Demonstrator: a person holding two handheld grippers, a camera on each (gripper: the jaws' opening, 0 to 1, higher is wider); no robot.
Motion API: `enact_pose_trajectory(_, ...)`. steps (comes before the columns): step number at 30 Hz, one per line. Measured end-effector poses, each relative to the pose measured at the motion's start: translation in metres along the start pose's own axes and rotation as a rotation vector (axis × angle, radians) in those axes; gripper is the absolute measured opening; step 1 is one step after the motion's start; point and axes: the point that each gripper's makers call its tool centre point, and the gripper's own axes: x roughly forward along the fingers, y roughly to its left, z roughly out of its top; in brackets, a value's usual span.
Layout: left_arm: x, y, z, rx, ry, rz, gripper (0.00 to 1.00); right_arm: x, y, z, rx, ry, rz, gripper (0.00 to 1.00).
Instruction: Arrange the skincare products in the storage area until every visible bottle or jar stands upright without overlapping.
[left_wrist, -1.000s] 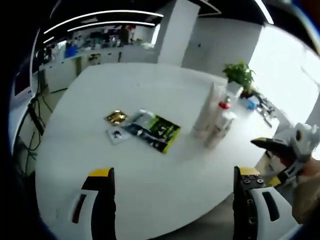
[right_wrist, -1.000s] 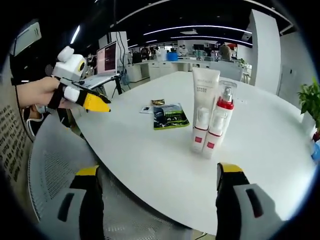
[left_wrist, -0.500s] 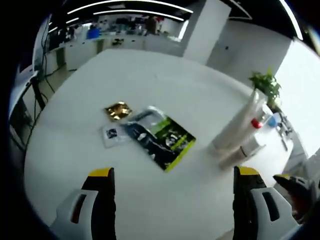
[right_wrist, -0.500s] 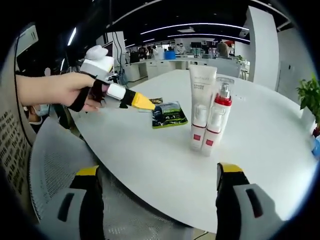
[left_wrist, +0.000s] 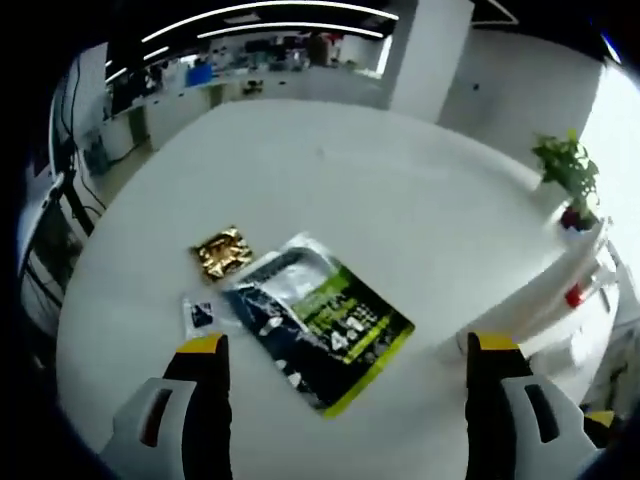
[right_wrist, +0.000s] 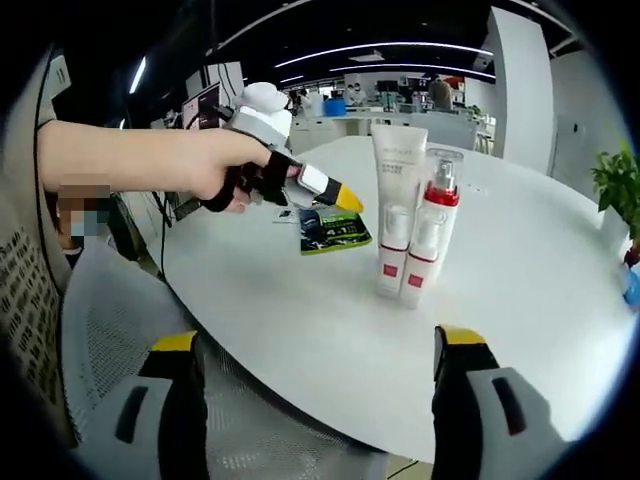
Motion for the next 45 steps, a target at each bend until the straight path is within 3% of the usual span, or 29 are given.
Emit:
enact_pose_trajectory(7,0.018,0.007,-0.007,-0.155,0.034,0.086,0.97,0.000,-0.002,0.000,0.025,-0.001,-0.006,0.95)
enact_pose_trajectory(12,0.027,0.020,-0.009,-0.190,0.043,0.176,0.97,0.000,-0.003,-0.001,0.027,0.004,-0.012,0.95)
enact_pose_trajectory(18,0.039,0.019,-0.011,-0.248,0.061,0.216,0.97,0.000,-0.002,-0.002,0.015,0.013,-0.012,0.95)
enact_pose_trajectory(27,0.046,0.016,-0.004,-0.229,0.037,0.273,0.97,0.000,-0.004,-0.003,0.027,0.015,-0.017,0.95)
enact_pose_trajectory(33,0.050,0.016,-0.012,-0.073,0.063,0.310,0.97,0.000,-0.005,-0.003,0.037,0.015,-0.021,0.95)
enact_pose_trajectory(34,0.050,0.017,-0.010,-0.105,0.040,0.312,0.97,0.000,-0.005,-0.003,0.038,0.014,-0.022,0.95)
enact_pose_trajectory(38,0.052,0.018,-0.009,-0.096,0.031,0.305,0.97,0.000,-0.006,-0.003,0.040,0.014,-0.025,0.95)
enact_pose_trajectory(45,0.052,0.020,-0.005,-0.075,0.028,0.288,0.84,0.000,-0.007,-0.003,0.040,0.014,-0.028,0.94)
